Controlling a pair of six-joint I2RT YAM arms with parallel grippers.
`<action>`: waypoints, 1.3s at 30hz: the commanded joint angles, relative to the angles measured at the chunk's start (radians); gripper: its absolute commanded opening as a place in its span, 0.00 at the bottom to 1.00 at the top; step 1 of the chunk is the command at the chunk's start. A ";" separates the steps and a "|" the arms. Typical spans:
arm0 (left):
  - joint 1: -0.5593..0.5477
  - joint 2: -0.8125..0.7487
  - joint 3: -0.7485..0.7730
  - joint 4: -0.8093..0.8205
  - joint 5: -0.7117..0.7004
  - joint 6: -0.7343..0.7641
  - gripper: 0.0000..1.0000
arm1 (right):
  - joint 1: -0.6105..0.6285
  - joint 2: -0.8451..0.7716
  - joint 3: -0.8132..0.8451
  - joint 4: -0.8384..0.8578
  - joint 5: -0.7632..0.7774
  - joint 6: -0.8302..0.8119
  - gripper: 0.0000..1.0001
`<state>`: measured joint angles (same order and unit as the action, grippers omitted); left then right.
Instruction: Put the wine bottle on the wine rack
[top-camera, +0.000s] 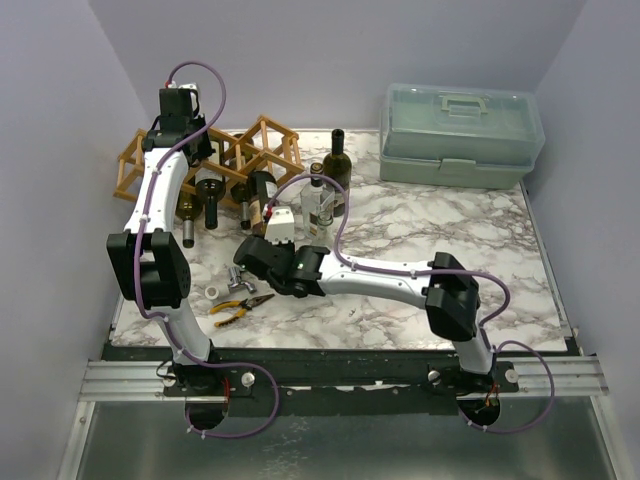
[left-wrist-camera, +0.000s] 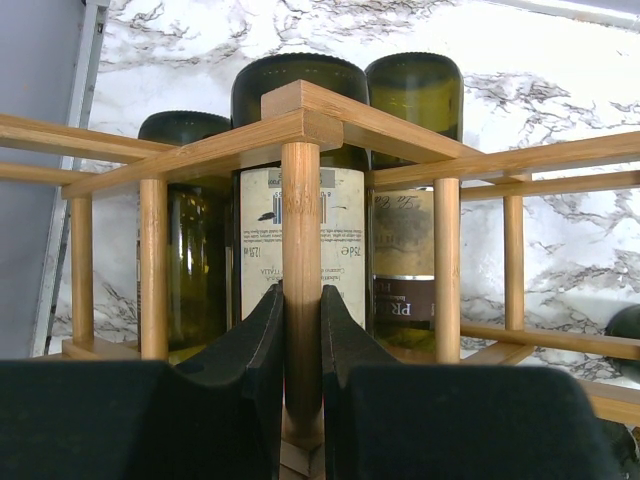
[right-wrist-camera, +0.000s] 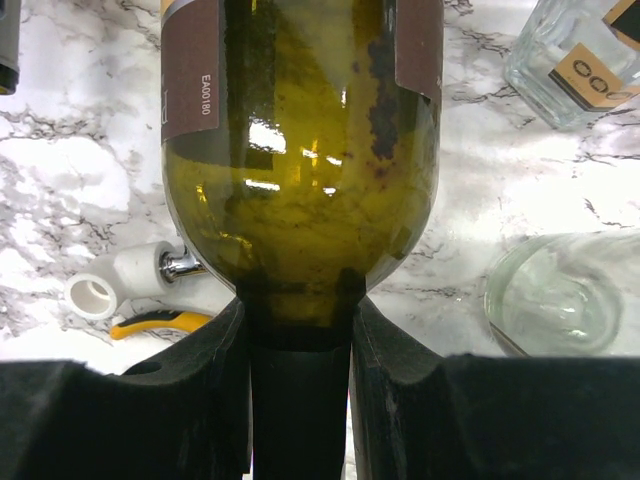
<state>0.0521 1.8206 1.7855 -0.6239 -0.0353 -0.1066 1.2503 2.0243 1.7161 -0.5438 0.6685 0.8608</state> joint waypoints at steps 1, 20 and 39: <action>0.011 0.025 -0.026 -0.031 -0.058 0.047 0.00 | -0.007 0.031 0.102 -0.044 0.126 0.053 0.00; 0.011 0.013 -0.040 -0.031 -0.029 0.077 0.00 | -0.074 0.147 0.270 -0.061 0.127 -0.072 0.01; 0.011 0.011 -0.042 -0.033 -0.002 0.086 0.00 | -0.217 0.333 0.591 -0.094 0.032 -0.246 0.01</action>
<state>0.0513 1.8194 1.7760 -0.6071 -0.0341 -0.0612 1.0527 2.3482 2.2326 -0.7055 0.6598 0.6628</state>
